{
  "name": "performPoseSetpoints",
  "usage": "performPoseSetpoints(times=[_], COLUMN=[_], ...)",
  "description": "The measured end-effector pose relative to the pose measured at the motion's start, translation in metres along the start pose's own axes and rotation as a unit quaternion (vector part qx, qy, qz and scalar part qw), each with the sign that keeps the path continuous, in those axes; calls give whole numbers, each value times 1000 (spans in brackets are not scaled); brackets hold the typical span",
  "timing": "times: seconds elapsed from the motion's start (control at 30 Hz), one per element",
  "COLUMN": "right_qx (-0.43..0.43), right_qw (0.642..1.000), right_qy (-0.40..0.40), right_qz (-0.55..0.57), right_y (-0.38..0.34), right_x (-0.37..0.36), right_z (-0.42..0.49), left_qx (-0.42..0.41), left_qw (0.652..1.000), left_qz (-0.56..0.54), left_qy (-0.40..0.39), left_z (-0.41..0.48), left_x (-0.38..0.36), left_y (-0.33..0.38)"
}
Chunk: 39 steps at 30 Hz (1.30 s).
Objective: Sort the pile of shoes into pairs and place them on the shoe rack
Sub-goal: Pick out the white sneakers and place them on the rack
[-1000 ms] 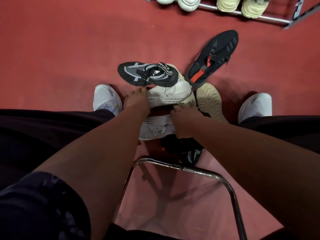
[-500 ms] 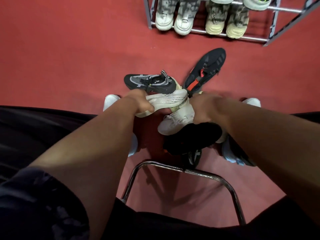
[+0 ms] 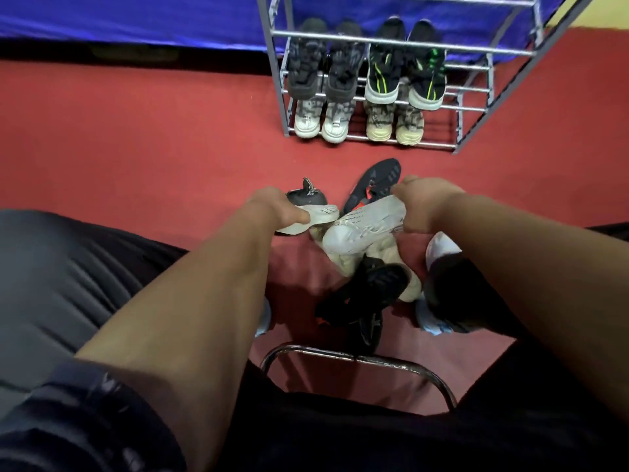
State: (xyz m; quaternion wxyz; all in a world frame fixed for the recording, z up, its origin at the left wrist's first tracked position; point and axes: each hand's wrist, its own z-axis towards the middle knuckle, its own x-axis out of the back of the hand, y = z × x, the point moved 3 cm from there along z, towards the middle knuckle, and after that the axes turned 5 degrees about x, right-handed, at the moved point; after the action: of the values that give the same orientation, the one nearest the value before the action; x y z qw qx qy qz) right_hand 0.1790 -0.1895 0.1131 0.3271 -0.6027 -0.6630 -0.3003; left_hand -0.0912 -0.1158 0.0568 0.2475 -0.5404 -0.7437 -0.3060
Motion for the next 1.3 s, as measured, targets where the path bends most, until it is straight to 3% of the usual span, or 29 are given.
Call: performPoseSetpoints(times=[0.1,0.2,0.27,0.37,0.4,0.47,0.53,0.67,0.87,1.13,1.3], right_qx=[0,-43,-70,-140,-166,-201,-216,-205,-224,-207,-197], right_qw=[997,988,982,960,939,863,817,827,845,822,846], right_qy=[70,149,167,142,110,40,13,40,185,314,336], right_qz=[-17,3,52,196,279,462,534,522,450,427,364], right_y=[21,42,47,38,34,23,16,7,7,7,13], right_x=[25,46,53,50,41,21,9,7,25,81,127], right_z=[-15,-33,-47,-68,-70,-69,-67,-59,-42,-12,17], left_qx=[12,-12,-49,-77,-74,-68,-67,-46,-29,-57,-70], left_qw=[998,979,966,969,971,979,988,983,983,991,988], left_qz=[-54,-165,-199,-190,-196,-186,-141,-154,-148,-27,-4], left_qy=[-33,-122,-158,-135,-115,-51,21,87,107,120,139], left_z=[-20,-40,-55,-72,-75,-84,-92,-93,-78,-68,-58], left_x=[31,45,49,46,41,34,28,23,41,148,197], left_y=[10,19,27,43,48,57,63,65,72,110,125])
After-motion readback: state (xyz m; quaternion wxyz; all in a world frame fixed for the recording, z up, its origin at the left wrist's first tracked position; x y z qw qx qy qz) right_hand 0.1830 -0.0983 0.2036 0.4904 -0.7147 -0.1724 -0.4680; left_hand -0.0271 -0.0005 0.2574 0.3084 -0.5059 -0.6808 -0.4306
